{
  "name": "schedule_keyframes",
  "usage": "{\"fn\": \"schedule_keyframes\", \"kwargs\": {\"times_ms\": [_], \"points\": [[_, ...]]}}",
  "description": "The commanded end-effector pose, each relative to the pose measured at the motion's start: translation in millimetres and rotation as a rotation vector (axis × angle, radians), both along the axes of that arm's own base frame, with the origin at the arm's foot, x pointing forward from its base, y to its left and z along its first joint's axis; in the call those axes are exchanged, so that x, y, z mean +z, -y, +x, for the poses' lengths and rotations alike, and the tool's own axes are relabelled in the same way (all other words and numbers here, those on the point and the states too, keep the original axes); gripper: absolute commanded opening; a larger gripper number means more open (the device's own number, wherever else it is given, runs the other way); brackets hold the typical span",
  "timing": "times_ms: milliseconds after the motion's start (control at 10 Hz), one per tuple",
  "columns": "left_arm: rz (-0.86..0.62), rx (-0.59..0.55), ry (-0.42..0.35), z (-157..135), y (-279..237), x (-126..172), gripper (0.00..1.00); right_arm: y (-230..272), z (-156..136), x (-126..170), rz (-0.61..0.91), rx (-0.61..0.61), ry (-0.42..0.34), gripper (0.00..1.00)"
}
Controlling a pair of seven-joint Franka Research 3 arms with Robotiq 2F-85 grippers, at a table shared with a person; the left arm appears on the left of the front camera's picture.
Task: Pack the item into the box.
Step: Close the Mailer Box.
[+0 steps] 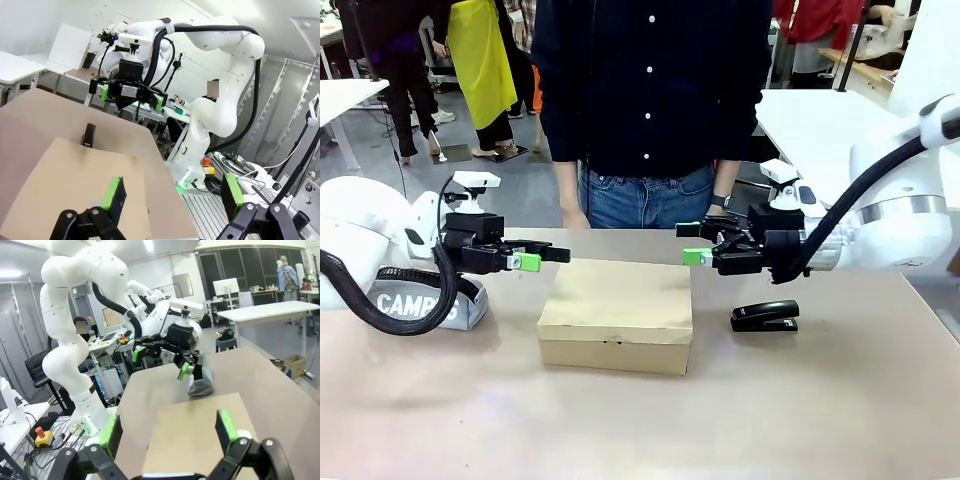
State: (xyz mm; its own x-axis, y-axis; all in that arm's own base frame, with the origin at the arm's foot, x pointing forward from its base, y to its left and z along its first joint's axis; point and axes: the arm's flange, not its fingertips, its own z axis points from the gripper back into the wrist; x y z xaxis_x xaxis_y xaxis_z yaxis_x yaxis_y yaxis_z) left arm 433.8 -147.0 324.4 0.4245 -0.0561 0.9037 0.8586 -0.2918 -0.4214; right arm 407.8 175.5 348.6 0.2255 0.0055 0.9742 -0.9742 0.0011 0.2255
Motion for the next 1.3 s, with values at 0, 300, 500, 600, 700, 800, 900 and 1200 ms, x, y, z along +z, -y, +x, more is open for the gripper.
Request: {"fn": "schedule_keyframes", "kwargs": {"times_ms": [0, 300, 500, 600, 700, 800, 900, 1200], "points": [[-0.036, 0.026, 0.05, -17, -18, 5, 1.0, 26, -10, 2, 0.025, -0.066, 0.031, 1.0], [-0.085, 0.158, 0.075, -20, -25, 8, 1.0, 33, -9, 3, 0.03, -0.134, 0.038, 1.0], [-0.026, 0.044, 0.044, -12, -21, 6, 1.0, 37, -3, 3, 0.01, -0.081, 0.005, 1.0], [-0.026, 0.044, 0.044, -12, -21, 6, 1.0, 41, -3, 3, 0.017, -0.1, 0.004, 1.0], [-0.041, 0.071, 0.047, -13, -24, 5, 1.0, 22, 12, -4, -0.22, -0.061, -0.013, 1.0], [0.073, 0.098, 0.07, -5, -5, -4, 1.0, -6, 22, -13, -0.334, -0.025, 0.028, 1.0], [0.13, 0.087, 0.126, 2, 15, -12, 1.0, -22, 25, -19, -0.351, -0.01, 0.096, 1.0], [0.261, 0.016, 0.25, 15, 43, -32, 1.0, -38, 25, -36, -0.39, -0.035, 0.208, 1.0]]}}
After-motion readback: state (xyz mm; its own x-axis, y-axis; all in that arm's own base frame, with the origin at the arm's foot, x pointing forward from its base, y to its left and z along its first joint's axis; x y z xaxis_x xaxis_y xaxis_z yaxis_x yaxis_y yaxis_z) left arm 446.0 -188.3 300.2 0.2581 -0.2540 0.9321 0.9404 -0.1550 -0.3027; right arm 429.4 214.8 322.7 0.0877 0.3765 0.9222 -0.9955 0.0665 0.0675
